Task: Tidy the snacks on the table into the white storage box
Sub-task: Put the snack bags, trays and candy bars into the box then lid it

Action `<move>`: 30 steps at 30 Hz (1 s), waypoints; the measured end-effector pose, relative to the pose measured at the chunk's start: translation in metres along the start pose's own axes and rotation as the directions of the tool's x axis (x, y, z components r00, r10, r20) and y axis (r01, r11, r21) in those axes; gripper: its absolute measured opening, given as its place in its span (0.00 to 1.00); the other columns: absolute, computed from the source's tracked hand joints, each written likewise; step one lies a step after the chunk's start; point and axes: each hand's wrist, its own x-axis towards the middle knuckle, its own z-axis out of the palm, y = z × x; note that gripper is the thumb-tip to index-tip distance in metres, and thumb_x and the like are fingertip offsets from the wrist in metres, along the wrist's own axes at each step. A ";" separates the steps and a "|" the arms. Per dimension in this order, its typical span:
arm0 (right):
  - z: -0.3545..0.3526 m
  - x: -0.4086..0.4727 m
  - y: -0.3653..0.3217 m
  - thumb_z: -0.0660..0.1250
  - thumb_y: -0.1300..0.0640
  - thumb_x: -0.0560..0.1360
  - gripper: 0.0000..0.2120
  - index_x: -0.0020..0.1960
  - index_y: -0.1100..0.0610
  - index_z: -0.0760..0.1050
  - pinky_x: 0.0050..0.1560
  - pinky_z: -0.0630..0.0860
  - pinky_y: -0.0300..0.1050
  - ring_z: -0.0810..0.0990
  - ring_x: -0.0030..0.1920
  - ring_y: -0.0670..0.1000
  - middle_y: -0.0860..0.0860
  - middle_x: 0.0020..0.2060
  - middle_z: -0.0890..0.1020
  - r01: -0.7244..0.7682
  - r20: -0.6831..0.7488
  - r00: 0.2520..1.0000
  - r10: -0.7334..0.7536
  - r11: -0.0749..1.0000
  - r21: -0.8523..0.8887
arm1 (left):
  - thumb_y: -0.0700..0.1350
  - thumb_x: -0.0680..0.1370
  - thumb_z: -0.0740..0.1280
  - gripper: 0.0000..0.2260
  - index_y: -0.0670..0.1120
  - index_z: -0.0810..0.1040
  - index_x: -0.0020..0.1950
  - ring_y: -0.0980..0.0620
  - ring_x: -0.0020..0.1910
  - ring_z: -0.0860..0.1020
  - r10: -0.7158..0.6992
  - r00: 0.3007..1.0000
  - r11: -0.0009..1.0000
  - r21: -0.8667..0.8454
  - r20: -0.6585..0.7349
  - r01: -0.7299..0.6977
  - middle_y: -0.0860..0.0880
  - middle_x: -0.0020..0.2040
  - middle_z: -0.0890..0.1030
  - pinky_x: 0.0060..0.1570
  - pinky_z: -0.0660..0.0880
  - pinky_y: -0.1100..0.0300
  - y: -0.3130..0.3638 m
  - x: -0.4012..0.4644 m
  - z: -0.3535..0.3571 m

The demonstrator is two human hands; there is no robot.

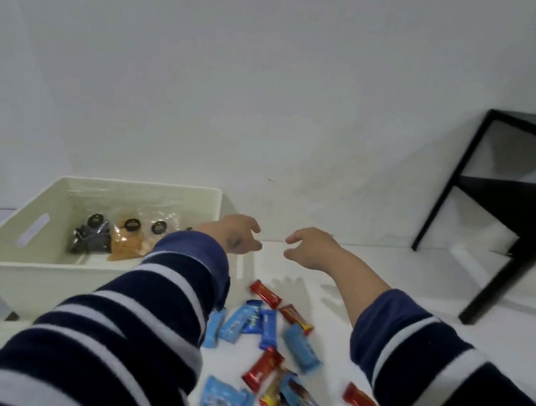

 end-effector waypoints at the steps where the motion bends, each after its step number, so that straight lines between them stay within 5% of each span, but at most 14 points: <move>1: -0.004 -0.012 0.018 0.61 0.55 0.79 0.22 0.72 0.56 0.67 0.67 0.65 0.42 0.67 0.71 0.53 0.52 0.72 0.67 -0.008 0.028 1.000 0.009 0.999 -0.035 | 0.50 0.79 0.63 0.22 0.47 0.66 0.72 0.46 0.69 0.69 0.012 1.000 1.000 -0.002 0.009 -0.012 0.46 0.71 0.69 0.68 0.65 0.54 0.018 -0.007 0.009; 9: -0.022 -0.097 0.179 0.59 0.54 0.80 0.23 0.74 0.55 0.64 0.67 0.66 0.44 0.65 0.72 0.53 0.51 0.74 0.64 -0.101 0.115 0.987 0.116 0.986 -0.134 | 0.49 0.79 0.64 0.19 0.48 0.70 0.69 0.45 0.64 0.73 0.023 0.996 0.992 -0.128 0.088 -0.012 0.46 0.68 0.72 0.65 0.70 0.53 0.134 -0.041 0.129; 16: -0.026 -0.145 0.321 0.61 0.56 0.79 0.18 0.67 0.61 0.72 0.66 0.69 0.46 0.72 0.67 0.57 0.57 0.67 0.73 -0.298 0.095 0.948 0.305 0.951 -0.085 | 0.47 0.80 0.63 0.18 0.50 0.70 0.69 0.47 0.66 0.71 0.078 0.982 0.981 -0.188 0.170 -0.045 0.45 0.69 0.71 0.64 0.67 0.57 0.200 -0.056 0.223; 22: 0.010 -0.171 0.412 0.58 0.55 0.79 0.23 0.74 0.53 0.63 0.70 0.64 0.48 0.66 0.71 0.57 0.55 0.71 0.68 -0.511 0.047 0.860 0.509 0.858 0.053 | 0.46 0.80 0.61 0.21 0.49 0.65 0.74 0.46 0.68 0.69 0.124 0.978 0.974 -0.208 0.166 -0.088 0.45 0.71 0.69 0.65 0.64 0.59 0.232 -0.046 0.270; 26: 0.040 -0.183 0.441 0.59 0.57 0.79 0.27 0.76 0.48 0.57 0.68 0.67 0.54 0.65 0.70 0.61 0.58 0.70 0.65 -0.578 0.017 0.778 0.628 0.706 0.409 | 0.45 0.80 0.62 0.22 0.49 0.64 0.74 0.46 0.69 0.69 0.133 0.976 0.958 -0.276 0.175 -0.081 0.45 0.72 0.69 0.64 0.65 0.58 0.246 -0.029 0.289; 30: 0.053 -0.187 0.447 0.63 0.63 0.79 0.27 0.74 0.46 0.63 0.58 0.76 0.55 0.75 0.55 0.56 0.54 0.66 0.73 -0.413 0.091 0.720 0.688 0.319 0.853 | 0.44 0.79 0.62 0.24 0.49 0.63 0.75 0.44 0.68 0.69 0.116 0.973 0.948 -0.313 0.198 -0.050 0.45 0.72 0.68 0.66 0.66 0.57 0.252 -0.021 0.306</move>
